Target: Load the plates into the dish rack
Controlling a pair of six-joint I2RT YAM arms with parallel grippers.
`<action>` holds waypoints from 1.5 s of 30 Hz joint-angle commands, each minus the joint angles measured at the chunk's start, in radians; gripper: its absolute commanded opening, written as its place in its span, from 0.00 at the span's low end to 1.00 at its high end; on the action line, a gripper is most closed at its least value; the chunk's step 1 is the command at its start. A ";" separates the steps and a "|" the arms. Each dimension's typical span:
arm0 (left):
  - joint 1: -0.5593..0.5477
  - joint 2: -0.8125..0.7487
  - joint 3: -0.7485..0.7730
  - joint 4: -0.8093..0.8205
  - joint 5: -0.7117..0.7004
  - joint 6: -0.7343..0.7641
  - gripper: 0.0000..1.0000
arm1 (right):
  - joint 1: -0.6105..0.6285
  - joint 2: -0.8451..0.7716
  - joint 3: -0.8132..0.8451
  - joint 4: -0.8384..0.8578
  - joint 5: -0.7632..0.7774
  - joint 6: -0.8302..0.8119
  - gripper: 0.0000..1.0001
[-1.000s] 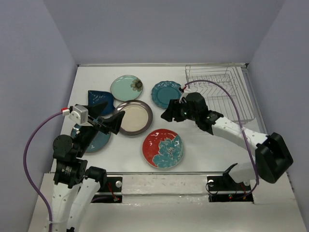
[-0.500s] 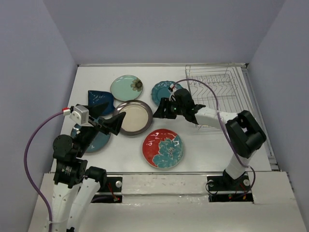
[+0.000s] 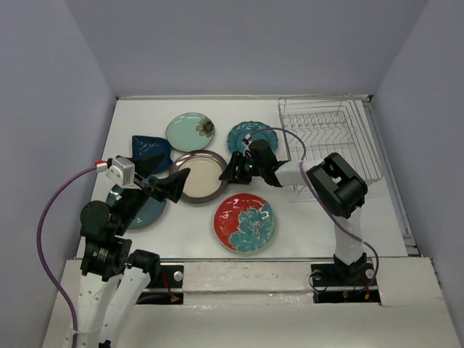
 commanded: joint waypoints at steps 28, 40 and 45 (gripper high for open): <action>-0.012 -0.017 0.004 0.044 0.000 -0.001 0.99 | 0.013 -0.241 -0.041 0.140 0.063 0.048 0.07; -0.050 -0.075 0.007 0.041 -0.023 0.007 0.99 | -0.254 -0.703 0.106 -0.290 0.391 -0.266 0.07; -0.096 -0.110 0.009 0.043 -0.029 0.011 0.99 | -0.502 -0.731 0.193 -0.380 0.520 -0.412 0.07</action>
